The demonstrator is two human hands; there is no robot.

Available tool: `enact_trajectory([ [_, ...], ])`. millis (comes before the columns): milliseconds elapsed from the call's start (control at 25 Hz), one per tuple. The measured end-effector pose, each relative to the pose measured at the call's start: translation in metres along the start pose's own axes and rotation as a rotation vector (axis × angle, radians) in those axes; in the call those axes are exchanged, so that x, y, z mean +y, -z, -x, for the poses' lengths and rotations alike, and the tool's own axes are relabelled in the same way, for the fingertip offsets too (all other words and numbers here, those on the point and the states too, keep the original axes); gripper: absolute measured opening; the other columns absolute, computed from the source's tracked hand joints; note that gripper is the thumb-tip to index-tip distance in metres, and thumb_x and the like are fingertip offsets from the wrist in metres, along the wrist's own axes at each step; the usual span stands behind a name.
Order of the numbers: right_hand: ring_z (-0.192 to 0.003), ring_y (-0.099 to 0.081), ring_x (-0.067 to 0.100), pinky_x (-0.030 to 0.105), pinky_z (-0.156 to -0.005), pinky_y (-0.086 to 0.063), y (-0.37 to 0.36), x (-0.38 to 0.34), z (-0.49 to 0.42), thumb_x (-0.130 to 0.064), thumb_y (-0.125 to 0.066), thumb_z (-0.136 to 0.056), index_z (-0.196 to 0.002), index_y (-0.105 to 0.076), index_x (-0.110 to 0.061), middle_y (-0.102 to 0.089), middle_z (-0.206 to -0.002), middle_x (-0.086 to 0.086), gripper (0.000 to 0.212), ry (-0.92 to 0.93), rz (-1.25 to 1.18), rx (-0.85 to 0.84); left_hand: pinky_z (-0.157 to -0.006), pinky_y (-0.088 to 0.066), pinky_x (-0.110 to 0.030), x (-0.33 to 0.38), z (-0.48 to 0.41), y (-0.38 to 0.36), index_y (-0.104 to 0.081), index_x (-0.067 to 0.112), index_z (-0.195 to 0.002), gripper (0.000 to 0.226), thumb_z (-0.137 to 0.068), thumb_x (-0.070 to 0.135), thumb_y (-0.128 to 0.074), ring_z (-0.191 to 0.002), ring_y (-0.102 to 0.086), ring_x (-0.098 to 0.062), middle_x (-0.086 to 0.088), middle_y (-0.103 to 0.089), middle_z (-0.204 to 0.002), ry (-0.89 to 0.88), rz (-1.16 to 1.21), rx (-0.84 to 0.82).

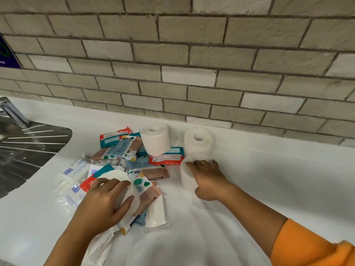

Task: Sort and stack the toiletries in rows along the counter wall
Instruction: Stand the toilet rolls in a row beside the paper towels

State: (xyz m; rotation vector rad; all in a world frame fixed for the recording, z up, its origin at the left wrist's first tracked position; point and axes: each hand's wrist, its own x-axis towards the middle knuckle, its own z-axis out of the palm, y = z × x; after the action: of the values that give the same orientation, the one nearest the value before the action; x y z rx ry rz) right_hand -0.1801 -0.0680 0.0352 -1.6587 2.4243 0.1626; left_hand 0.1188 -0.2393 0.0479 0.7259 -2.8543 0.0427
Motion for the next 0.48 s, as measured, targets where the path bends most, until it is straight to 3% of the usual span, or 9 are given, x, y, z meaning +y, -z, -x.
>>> enact_trajectory([
  [160, -0.146, -0.025, 0.026, 0.058, -0.122, -0.007, 0.005, 0.014, 0.001, -0.019, -0.064, -0.088, -0.159, -0.002, -0.039, -0.034, -0.154, 0.005, 0.096, 0.097, 0.037, -0.064, -0.090, -0.056, -0.050, -0.013, 0.001, 0.008, -0.058, 0.027, -0.133, 0.072, -0.079, 0.075, -0.054, -0.109, -0.063, -0.032, 0.001, -0.065, -0.126, -0.019, 0.020, -0.102],
  [320, -0.149, -0.023, 0.035, 0.056, -0.120, -0.018, 0.013, 0.024, -0.001, -0.021, -0.061, -0.096, -0.155, -0.003, -0.056, -0.031, -0.159, 0.008, 0.089, 0.213, 0.167, -0.101, -0.100, -0.051, -0.048, -0.016, 0.004, 0.015, -0.029, 0.047, -0.149, 0.098, -0.064, 0.083, -0.063, -0.127, -0.052, -0.030, 0.006, -0.045, -0.149, -0.061, -0.015, -0.295],
  [400, -0.149, -0.017, 0.044, 0.054, -0.119, -0.026, 0.014, 0.027, -0.004, -0.031, -0.055, -0.099, -0.153, -0.012, -0.059, -0.026, -0.163, 0.004, 0.075, 0.195, 0.176, -0.137, -0.105, -0.048, -0.047, -0.015, 0.005, 0.016, -0.019, 0.053, -0.151, 0.108, -0.060, 0.077, -0.073, -0.133, -0.047, -0.031, 0.007, -0.033, -0.158, -0.082, -0.049, -0.372],
  [480, -0.148, -0.008, 0.052, 0.049, -0.117, -0.029, 0.013, 0.029, -0.007, -0.032, -0.056, -0.100, -0.148, -0.031, -0.059, -0.021, -0.165, -0.001, 0.061, 0.194, 0.200, -0.181, -0.093, -0.055, -0.050, -0.014, 0.005, 0.015, -0.027, 0.054, -0.149, 0.117, -0.050, 0.063, -0.089, -0.125, -0.057, -0.038, 0.000, -0.040, -0.155, -0.124, -0.151, -0.372],
])
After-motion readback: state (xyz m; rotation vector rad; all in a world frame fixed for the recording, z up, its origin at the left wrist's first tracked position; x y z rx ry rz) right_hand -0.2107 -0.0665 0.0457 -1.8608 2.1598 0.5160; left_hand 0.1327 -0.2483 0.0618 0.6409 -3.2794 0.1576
